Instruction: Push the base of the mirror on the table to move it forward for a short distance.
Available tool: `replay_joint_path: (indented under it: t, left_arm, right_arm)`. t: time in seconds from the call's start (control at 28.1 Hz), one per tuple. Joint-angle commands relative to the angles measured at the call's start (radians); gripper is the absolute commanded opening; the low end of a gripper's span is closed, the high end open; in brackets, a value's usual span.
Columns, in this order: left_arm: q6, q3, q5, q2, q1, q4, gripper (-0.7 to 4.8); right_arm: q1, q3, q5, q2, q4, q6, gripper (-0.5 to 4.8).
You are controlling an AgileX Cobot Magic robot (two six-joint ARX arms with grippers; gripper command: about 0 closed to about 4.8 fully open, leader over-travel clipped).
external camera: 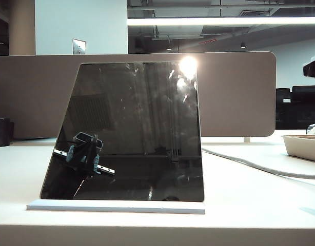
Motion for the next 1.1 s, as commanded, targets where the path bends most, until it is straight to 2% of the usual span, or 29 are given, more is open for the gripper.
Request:
replay_joint_path:
  t: [0.04,0.18,0.39,0.53,0.85,0.96,1.1]
  left_arm:
    - [-0.245,0.06,0.084,0.104,-0.042,-0.257,-0.02]
    - [-0.386,0.073,0.132,0.256,-0.103,-0.395,-0.01]
    - [-0.556,0.075,0.129,0.507,-0.211,-0.365,-0.01]
    - [-0.564,0.079,0.125,0.629,-0.283,-0.222,-0.01]
    - [-0.595,0.151,0.009,0.958,-0.418,0.118,-0.01]
    - [-0.629,0.206,-0.018,1.08,-0.439,0.129,-0.01]
    - [-0.665,0.273,-0.043,1.195,-0.442,0.056,-0.01]
  right_arm:
    - [0.0,0.001,-0.002,0.0,0.014,0.0,0.22]
    - [0.0,0.001,-0.002,0.0,0.014,-0.001,0.22]
    - [0.0,0.001,-0.002,0.0,0.014,-0.001,0.22]
    - [0.0,0.001,-0.002,0.0,0.014,-0.001,0.22]
    - [-0.004,0.001,0.0,0.0,0.014,-0.001,0.22]
    - [-0.006,0.001,-0.002,0.0,0.014,-0.001,0.22]
    - [-0.005,0.001,-0.001,0.0,0.014,-0.001,0.22]
